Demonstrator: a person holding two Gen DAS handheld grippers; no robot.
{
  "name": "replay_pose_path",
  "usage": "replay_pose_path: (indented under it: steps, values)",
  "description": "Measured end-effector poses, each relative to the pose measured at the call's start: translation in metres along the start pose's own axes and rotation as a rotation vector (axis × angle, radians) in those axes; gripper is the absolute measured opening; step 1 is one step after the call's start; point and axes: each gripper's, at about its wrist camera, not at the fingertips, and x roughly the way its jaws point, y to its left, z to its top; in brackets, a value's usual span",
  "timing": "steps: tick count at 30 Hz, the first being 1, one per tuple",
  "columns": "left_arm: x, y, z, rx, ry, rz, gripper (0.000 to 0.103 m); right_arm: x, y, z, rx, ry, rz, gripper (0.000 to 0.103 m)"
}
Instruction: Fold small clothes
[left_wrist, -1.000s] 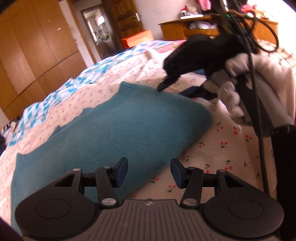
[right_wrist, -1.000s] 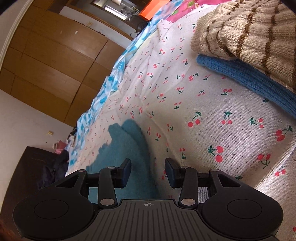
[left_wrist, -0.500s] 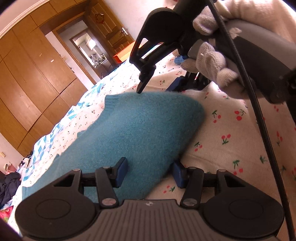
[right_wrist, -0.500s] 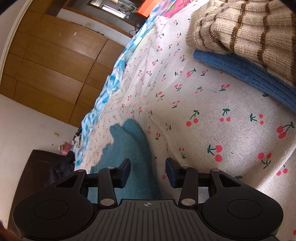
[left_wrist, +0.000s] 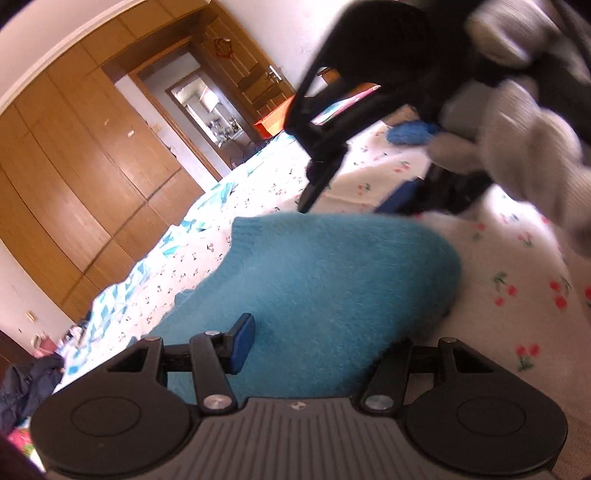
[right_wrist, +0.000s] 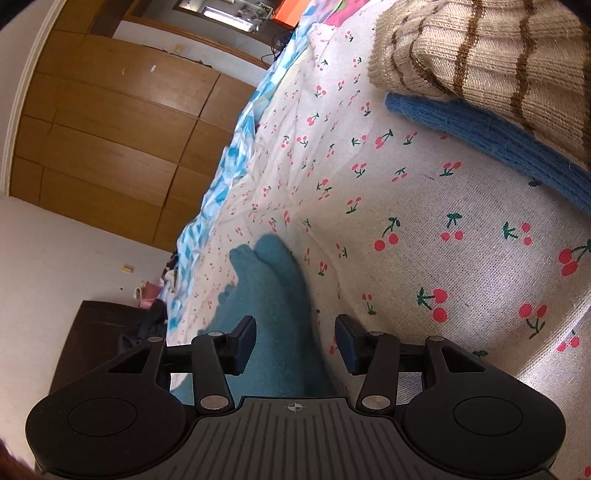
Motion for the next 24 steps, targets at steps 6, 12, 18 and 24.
replay_pose_path:
  steps: [6, 12, 18, 24]
  values:
    - [-0.022, 0.033, 0.008, -0.065, -0.040, 0.002, 0.049, 0.002, 0.008, -0.003, -0.038, 0.032, 0.037, 0.068]
    - [-0.026, 0.041, 0.008, -0.116, -0.037, -0.026, 0.044, 0.017, 0.007, -0.003, 0.075, 0.120, 0.158, 0.073]
    - [-0.030, 0.040, 0.004, -0.125, -0.038, -0.051, 0.042, 0.058, 0.023, 0.008, 0.046, 0.192, 0.105, 0.074]
    - [-0.022, 0.048, 0.010, -0.142, -0.025, -0.095, 0.042, 0.080, 0.008, 0.018, 0.105, 0.224, 0.157, 0.062]
